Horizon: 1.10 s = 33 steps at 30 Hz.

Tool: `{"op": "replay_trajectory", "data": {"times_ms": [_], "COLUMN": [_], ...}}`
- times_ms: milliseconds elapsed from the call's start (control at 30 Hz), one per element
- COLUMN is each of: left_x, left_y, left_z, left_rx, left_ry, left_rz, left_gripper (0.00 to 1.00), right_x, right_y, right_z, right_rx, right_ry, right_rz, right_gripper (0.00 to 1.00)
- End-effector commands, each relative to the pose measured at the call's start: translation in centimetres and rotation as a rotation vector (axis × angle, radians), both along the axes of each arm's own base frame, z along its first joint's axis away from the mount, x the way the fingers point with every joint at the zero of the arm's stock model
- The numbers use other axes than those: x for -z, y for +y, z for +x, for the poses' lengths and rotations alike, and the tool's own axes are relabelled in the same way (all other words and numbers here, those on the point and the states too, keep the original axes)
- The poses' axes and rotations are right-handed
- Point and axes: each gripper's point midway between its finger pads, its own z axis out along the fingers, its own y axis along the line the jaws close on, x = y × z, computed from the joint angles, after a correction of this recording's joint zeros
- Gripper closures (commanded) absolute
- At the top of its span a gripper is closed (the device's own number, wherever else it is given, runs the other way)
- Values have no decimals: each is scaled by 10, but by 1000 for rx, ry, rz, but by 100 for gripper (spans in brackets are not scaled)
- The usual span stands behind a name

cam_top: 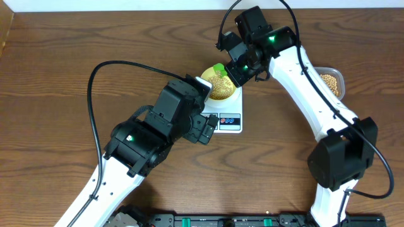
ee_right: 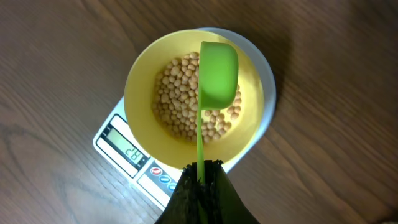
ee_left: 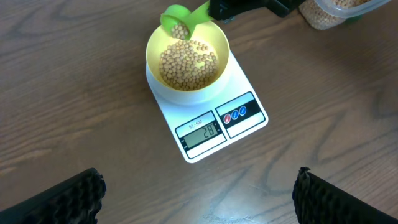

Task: Scoop item into bowl and weigh 50g on scale
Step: 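Tilt the scoop with the right gripper to pour soybeans into bowl, then move the empty scoop with the right gripper back to the tub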

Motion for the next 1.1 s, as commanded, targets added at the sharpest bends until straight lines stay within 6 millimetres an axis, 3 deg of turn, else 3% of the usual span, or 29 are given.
{"op": "replay_trajectory", "data": {"times_ms": [0, 400, 1067], "left_x": [-3, -3, -3], "left_y": [2, 2, 2], "left_z": [3, 3, 3], "left_rx": [-24, -24, -24], "left_ry": [-5, -5, -5], "left_rz": [-5, -5, -5], "left_gripper": [1, 1, 1], "right_x": [-43, -89, -86], "right_y": [-6, -17, -15], "right_z": [0, -22, -25], "right_rx": [8, -2, -100], "right_ry": [-114, -184, -219], "right_rz": [-10, 7, -47], "right_gripper": [99, 99, 99]}}
